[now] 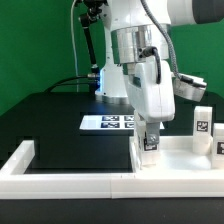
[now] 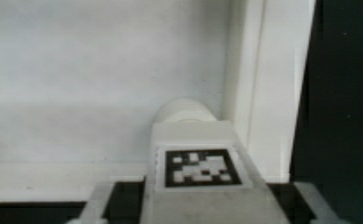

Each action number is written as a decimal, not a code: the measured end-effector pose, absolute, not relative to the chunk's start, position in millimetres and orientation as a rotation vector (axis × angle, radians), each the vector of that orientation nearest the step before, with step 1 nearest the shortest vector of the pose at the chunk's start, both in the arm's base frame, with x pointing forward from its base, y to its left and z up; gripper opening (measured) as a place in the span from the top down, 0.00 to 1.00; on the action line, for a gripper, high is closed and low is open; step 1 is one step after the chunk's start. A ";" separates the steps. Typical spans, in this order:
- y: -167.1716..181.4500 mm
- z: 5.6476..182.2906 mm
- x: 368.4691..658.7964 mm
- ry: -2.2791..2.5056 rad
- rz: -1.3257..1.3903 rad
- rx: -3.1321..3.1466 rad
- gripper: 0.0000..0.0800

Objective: Assemble square table

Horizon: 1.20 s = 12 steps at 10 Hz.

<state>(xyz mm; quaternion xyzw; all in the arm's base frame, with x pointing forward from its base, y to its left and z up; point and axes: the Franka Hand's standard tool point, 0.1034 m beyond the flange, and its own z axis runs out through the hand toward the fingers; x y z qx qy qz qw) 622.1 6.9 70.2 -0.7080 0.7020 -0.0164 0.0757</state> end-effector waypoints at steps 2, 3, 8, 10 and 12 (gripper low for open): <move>6.7 69.6 621.8 2.127 -0.047 -2.103 0.64; 7.0 69.2 621.7 2.077 -0.052 -2.156 0.37; 8.3 70.9 623.9 1.471 -0.109 -2.669 0.19; 8.9 73.7 625.0 1.166 -0.134 -2.833 0.19; 10.6 76.2 626.5 0.695 -0.188 -3.013 0.19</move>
Offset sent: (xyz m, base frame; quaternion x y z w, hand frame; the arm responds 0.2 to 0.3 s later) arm 0.0048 0.0100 -0.0008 -0.0270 0.0340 -0.3338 0.9416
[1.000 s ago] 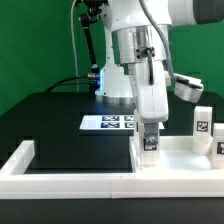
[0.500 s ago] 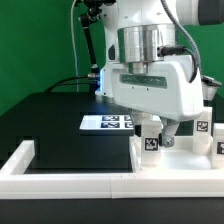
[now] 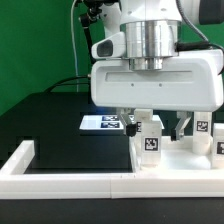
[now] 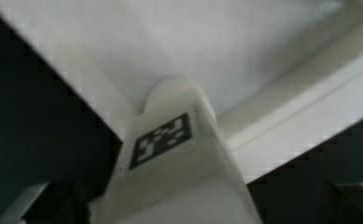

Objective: Assemble square table

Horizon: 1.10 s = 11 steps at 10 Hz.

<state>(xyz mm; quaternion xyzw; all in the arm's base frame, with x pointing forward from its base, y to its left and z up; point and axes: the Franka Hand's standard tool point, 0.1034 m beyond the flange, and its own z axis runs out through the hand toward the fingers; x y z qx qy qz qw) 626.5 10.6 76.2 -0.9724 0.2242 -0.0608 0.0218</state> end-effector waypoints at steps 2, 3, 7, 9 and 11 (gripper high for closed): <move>10.1 75.3 626.2 0.745 -0.185 -3.000 0.19; 10.0 75.1 626.1 0.768 -0.184 -2.993 0.35; 9.8 74.5 625.8 1.204 -0.165 -2.827 0.64; 9.5 74.0 626.1 1.678 -0.126 -2.573 0.64; 10.6 72.4 624.6 2.046 -0.078 -2.236 0.64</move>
Offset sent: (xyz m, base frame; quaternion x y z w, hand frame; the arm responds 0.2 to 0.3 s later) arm 0.0000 0.0000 0.0000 0.0000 0.0000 0.0650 0.9979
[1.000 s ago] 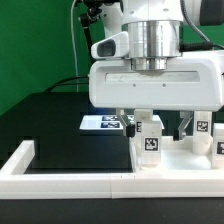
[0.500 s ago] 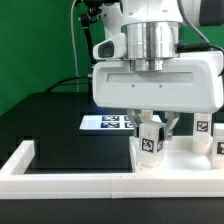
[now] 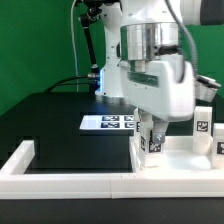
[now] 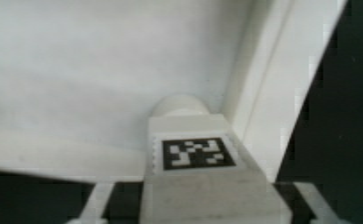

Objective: Assemble square table

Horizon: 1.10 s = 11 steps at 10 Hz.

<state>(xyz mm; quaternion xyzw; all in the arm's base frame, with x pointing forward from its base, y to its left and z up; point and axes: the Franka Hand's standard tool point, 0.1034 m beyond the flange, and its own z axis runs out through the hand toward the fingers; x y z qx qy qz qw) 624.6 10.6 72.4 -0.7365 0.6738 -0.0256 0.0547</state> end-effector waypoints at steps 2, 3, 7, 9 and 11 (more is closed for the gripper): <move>11.4 71.2 624.2 2.284 -0.082 -1.906 0.64; 12.1 71.3 623.8 2.371 -0.090 -1.759 0.64; 13.3 71.5 624.9 2.499 -0.074 -1.554 0.64; 15.6 72.3 625.4 2.264 -0.125 -1.911 0.43; 17.4 73.4 626.6 2.008 -0.168 -2.207 0.24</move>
Offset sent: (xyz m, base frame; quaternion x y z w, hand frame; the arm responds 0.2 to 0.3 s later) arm 0.0062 0.0080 0.0017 0.0368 -0.0148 0.2773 0.9600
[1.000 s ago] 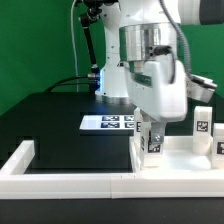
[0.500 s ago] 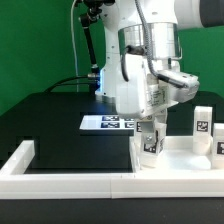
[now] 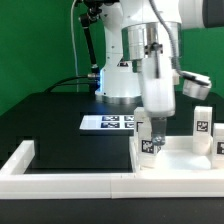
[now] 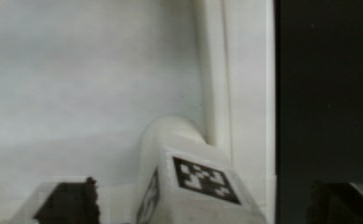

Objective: Assemble square table

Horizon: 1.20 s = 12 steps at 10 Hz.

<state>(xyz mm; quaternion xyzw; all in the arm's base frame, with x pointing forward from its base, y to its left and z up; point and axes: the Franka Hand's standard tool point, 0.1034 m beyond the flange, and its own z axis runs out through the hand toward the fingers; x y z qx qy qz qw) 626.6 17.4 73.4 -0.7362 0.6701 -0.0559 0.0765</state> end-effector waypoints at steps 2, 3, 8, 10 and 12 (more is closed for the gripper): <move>16.1 72.7 626.2 1.862 -0.182 -2.342 0.19; 15.9 72.5 626.1 1.786 -0.190 -2.407 0.19; 11.5 75.4 629.3 1.059 -0.268 -2.865 0.19; 11.5 74.9 629.0 1.061 -0.267 -2.864 0.22; 11.4 74.4 628.7 1.084 -0.264 -2.855 0.46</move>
Offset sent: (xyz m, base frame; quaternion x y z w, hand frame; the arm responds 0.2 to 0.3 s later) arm 0.0000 0.0000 0.0000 0.0000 0.0000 -0.1938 0.9810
